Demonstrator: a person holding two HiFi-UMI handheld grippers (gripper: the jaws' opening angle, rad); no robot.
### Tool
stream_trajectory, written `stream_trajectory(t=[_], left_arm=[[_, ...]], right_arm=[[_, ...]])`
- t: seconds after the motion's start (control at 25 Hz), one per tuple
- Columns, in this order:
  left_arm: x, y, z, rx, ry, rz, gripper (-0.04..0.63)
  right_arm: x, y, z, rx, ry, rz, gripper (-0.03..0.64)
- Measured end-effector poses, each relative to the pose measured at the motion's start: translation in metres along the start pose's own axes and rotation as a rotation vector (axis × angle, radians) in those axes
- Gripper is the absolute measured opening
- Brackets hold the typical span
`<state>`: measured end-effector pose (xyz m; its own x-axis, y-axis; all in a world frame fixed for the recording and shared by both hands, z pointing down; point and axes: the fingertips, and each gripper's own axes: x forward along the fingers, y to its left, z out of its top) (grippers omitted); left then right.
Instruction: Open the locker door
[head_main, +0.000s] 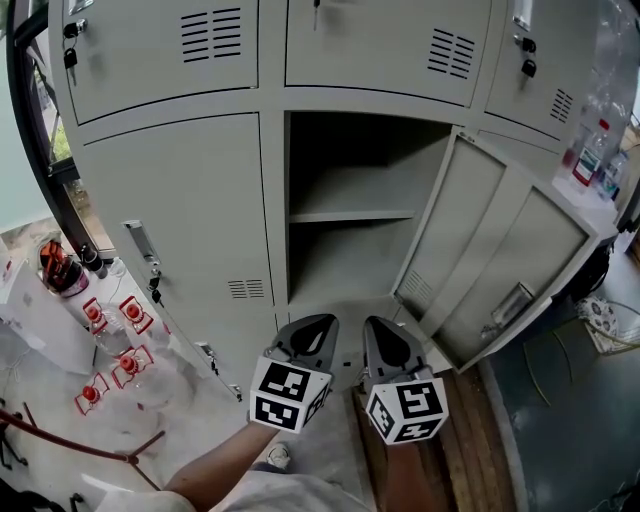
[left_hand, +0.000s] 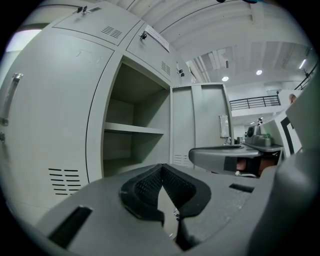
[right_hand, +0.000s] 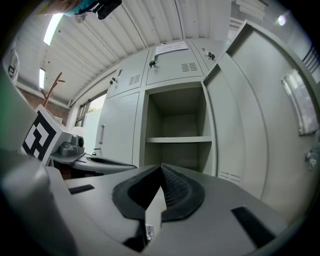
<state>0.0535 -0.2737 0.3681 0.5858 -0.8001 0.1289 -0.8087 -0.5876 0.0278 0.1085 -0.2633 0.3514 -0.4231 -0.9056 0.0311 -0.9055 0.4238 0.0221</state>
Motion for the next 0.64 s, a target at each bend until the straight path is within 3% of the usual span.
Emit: stream_trajectory(t=[0.64], left_arm=[[0.011,-0.002,-0.006,-0.007,0.015,-0.015,0.006]], right_arm=[[0.002,-0.009,-0.005,0.003,0.009,-0.011,0.003]])
